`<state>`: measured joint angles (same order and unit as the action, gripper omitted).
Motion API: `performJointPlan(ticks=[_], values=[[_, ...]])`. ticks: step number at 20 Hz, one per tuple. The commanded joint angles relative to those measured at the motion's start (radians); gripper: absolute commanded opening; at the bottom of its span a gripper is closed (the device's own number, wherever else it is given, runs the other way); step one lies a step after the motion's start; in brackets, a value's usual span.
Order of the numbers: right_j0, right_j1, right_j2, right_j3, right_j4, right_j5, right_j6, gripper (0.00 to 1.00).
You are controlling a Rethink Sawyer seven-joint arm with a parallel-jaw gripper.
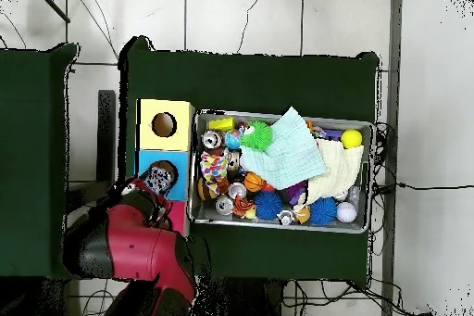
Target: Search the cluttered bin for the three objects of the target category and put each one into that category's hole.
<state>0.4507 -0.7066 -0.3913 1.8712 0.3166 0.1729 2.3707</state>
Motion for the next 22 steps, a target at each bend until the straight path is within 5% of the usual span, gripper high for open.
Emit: performJointPlan(ticks=[1,14,15,22], values=[[-0.051,0.042,0.102,-0.002,-0.045,-0.022,0.073,1.0],[-0.109,0.046,0.178,0.008,-0.075,-0.021,0.03,1.0],[-0.116,0.042,0.187,0.012,-0.08,-0.026,0.025,0.0],[-0.104,0.044,0.164,-0.002,-0.087,-0.02,0.066,0.0]])
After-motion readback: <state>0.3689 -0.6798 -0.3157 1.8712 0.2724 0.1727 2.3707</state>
